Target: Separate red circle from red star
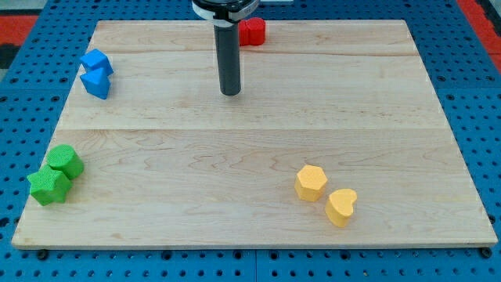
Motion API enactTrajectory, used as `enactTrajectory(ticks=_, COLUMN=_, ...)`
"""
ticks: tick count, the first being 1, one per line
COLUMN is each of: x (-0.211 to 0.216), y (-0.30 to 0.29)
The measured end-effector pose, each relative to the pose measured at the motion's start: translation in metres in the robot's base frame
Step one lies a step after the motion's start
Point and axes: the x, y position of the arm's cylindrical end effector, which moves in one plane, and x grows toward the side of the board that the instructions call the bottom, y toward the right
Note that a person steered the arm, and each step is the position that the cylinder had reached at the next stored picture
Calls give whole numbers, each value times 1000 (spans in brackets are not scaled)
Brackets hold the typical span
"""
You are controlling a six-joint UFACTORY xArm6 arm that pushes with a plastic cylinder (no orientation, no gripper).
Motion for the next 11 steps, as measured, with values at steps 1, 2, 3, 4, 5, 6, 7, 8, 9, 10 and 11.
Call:
enactTrajectory(ticks=1, x=-1, y=1)
enactTrajectory(ticks=2, x=-23, y=22)
enactTrajectory(ticks=3, x=-76, y=87)
enactTrajectory(ticks=4, x=-130, y=122)
enactTrajectory(ticks=5, x=-175, y=126)
enactTrajectory(ticks=6, x=-172, y=80)
enactTrajectory(ticks=7, x=-160, y=-3)
enactTrajectory(ticks=8, x=-158, y=-56)
enactTrajectory(ticks=9, x=-153, y=-68)
enactTrajectory(ticks=10, x=-135, y=-72)
enactTrajectory(ticks=11, x=-118, y=-87)
